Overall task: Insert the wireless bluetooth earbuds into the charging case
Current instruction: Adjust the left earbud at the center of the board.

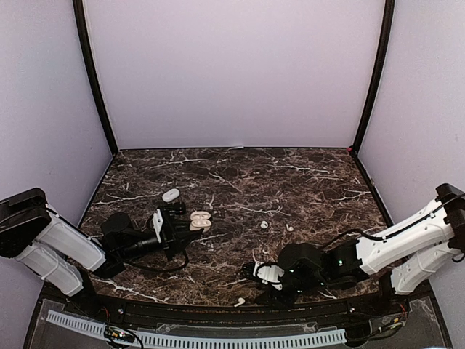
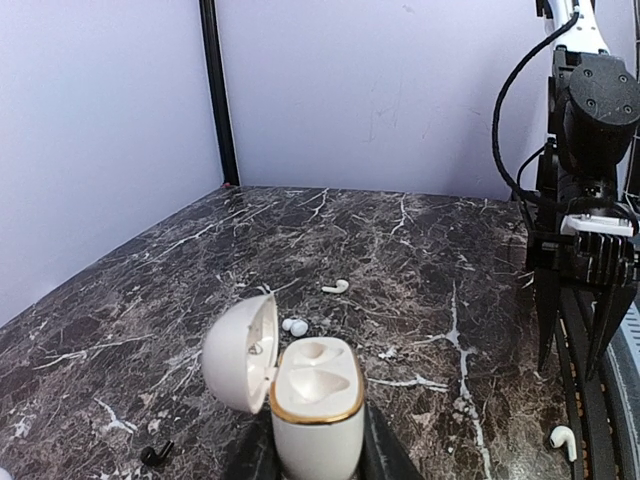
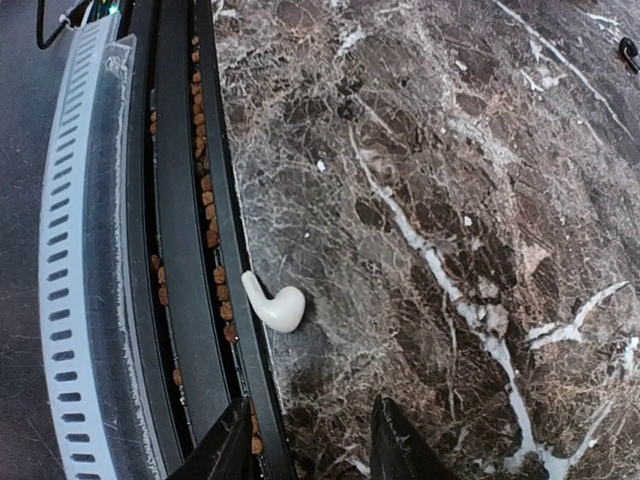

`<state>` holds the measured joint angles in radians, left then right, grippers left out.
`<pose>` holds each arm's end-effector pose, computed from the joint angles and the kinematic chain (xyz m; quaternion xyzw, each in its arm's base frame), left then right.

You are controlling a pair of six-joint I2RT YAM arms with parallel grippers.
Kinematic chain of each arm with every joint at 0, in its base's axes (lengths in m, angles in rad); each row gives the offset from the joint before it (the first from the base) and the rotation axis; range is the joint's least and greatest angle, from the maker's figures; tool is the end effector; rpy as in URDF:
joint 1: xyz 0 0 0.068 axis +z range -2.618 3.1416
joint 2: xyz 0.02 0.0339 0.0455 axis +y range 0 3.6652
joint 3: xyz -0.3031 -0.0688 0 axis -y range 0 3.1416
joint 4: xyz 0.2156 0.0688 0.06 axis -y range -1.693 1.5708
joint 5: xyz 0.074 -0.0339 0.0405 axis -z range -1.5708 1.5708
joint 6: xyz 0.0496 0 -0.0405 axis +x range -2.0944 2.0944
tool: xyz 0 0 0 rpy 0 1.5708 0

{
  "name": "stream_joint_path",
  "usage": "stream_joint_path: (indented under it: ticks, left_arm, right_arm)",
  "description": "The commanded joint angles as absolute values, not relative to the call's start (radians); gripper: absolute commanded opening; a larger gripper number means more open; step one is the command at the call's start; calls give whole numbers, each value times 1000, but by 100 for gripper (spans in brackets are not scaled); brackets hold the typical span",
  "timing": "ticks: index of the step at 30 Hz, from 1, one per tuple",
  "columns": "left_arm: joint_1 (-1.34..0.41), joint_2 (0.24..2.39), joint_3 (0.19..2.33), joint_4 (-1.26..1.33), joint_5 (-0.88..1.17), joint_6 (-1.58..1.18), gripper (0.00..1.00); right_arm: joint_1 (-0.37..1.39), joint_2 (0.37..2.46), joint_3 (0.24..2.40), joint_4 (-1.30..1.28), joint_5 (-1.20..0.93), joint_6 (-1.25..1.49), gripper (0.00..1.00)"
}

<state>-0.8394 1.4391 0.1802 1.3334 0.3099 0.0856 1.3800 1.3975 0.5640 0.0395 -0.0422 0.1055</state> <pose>0.1386 -0.1771 0.2362 0.4011 0.5510 -0.3641 0.6347 0.0442 0.2397 0.2047 -0.5570 0.7390 0.2705 0.2657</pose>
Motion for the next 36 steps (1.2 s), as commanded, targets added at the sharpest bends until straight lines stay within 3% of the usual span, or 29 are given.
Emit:
stream_joint_path:
  ticks: [1,21,36]
  left_arm:
    - [-834,1432,186,1341,332,74,13]
    - [-834,1425,186,1327,337,96,13]
    - [-834,1410,177,1330,306,90,13]
  right_arm:
    - [1375,1475,578,95,-42,79,40]
    - [1375,1656,661,175,-70,12,40]
    - [1375,1694,682,239,-7,42,29]
